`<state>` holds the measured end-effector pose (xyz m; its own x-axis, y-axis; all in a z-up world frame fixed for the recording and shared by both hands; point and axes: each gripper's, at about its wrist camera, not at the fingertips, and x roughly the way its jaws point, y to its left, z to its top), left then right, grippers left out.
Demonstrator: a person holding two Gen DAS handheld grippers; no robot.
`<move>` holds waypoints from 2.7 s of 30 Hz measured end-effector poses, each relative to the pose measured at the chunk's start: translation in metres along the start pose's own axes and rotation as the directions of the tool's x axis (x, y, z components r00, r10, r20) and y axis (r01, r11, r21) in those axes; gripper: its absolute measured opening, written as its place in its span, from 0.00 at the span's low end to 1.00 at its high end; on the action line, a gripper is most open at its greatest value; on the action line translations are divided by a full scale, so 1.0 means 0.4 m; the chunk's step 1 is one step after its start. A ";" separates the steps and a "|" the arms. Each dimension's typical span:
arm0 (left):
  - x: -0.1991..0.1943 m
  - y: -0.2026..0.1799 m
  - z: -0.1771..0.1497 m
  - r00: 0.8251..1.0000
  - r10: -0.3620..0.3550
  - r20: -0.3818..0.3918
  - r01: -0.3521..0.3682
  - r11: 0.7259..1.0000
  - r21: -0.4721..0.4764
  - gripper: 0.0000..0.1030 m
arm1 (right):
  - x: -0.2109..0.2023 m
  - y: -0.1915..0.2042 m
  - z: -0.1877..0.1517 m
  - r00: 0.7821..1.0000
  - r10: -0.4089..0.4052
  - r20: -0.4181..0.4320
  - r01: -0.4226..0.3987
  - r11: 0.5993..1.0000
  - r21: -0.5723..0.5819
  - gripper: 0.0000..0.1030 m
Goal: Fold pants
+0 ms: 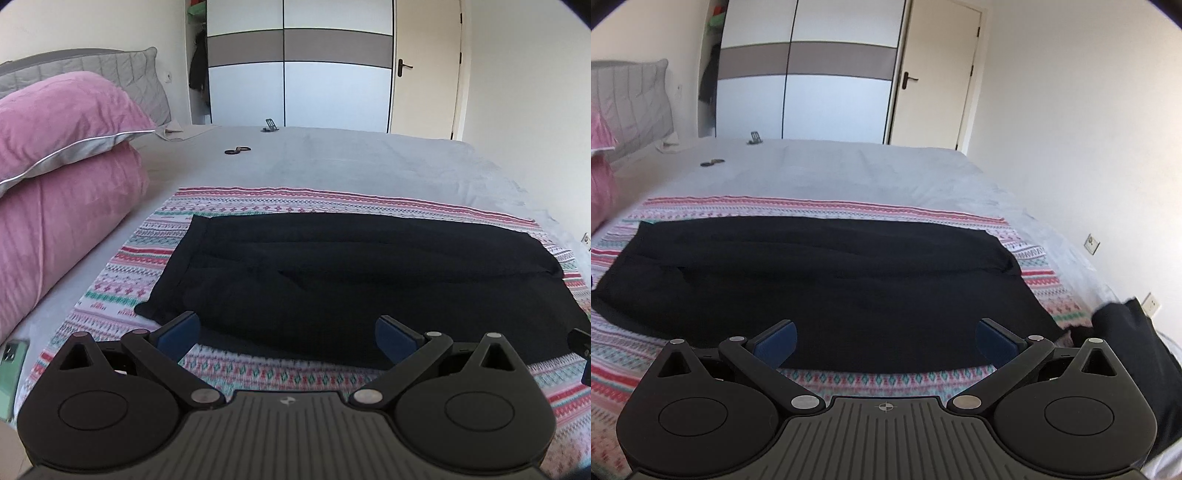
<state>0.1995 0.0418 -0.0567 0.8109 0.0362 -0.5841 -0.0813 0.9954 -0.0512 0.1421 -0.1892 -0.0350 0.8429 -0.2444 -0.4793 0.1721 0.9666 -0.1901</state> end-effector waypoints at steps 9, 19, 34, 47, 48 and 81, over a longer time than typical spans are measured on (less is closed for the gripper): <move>0.202 0.007 0.105 0.994 -0.032 -0.104 0.034 0.999 0.013 0.98 | 0.220 -0.008 0.083 0.996 0.029 -0.089 -0.033 0.999 -0.035 1.00; 0.534 0.106 0.033 0.903 -0.053 -0.427 0.029 0.998 -0.062 0.98 | 0.562 -0.258 0.055 0.904 0.086 -0.418 0.010 0.975 0.223 1.00; 0.804 0.317 0.293 0.939 0.066 -0.338 -0.136 0.973 -0.189 0.98 | 0.877 -0.504 0.246 0.919 -0.007 -0.393 0.136 0.944 0.300 1.00; 1.073 0.407 0.306 0.891 0.002 -0.453 -0.152 0.943 -0.295 0.96 | 1.201 -0.587 0.356 0.913 0.023 -0.408 0.189 0.861 0.471 0.95; 1.085 0.410 0.307 0.892 0.010 -0.452 -0.159 0.943 -0.292 0.96 | 1.217 -0.587 0.358 0.913 0.010 -0.408 0.196 0.865 0.461 0.94; 0.804 0.603 0.270 0.933 -0.290 -0.215 0.084 0.753 -0.652 0.56 | 0.673 -0.720 0.179 0.997 0.072 -0.031 -0.062 0.965 0.254 0.00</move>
<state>0.5035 0.3030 -0.1693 0.6554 -0.2741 -0.7038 -0.3711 0.6947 -0.6162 0.3559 -0.5278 -0.0478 0.8370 -0.1766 -0.5180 0.2438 0.9677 0.0639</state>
